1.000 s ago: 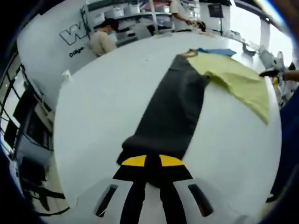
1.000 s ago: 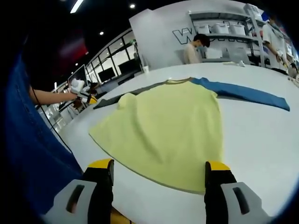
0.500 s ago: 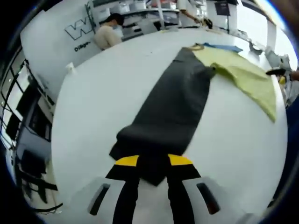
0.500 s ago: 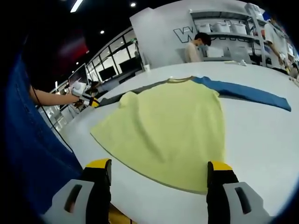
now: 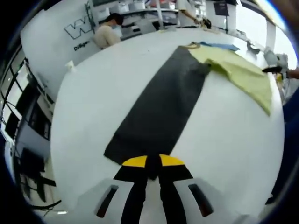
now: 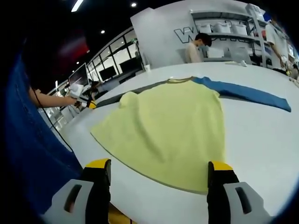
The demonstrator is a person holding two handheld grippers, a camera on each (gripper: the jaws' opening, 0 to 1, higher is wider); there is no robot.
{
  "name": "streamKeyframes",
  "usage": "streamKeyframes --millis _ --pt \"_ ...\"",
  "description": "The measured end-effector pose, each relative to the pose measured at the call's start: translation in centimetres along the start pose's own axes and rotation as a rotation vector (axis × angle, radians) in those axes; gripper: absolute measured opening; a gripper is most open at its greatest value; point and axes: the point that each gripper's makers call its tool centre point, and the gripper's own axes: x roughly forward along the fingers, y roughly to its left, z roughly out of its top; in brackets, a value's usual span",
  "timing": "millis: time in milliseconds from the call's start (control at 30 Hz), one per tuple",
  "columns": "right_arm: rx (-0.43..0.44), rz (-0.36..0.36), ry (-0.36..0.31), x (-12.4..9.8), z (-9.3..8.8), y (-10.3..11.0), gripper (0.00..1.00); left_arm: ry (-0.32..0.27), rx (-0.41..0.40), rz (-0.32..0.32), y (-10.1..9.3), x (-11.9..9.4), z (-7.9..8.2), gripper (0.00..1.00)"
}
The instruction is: Fold the garment on the visible template until the final outline fits inside the template.
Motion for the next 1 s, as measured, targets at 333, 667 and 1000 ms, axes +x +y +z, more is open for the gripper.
streamKeyframes --millis 333,667,1000 --pt "0.000 0.009 0.002 -0.1 0.1 0.2 0.86 -0.019 -0.070 0.032 0.0 -1.1 -0.6 0.11" --pt "-0.031 0.003 -0.013 -0.3 0.9 0.6 0.81 -0.274 -0.208 -0.112 -9.1 -5.1 6.0 0.24" --pt "0.023 -0.045 -0.104 -2.4 2.4 -2.3 0.72 -0.258 -0.293 -0.298 -22.1 -4.9 6.6 0.29"
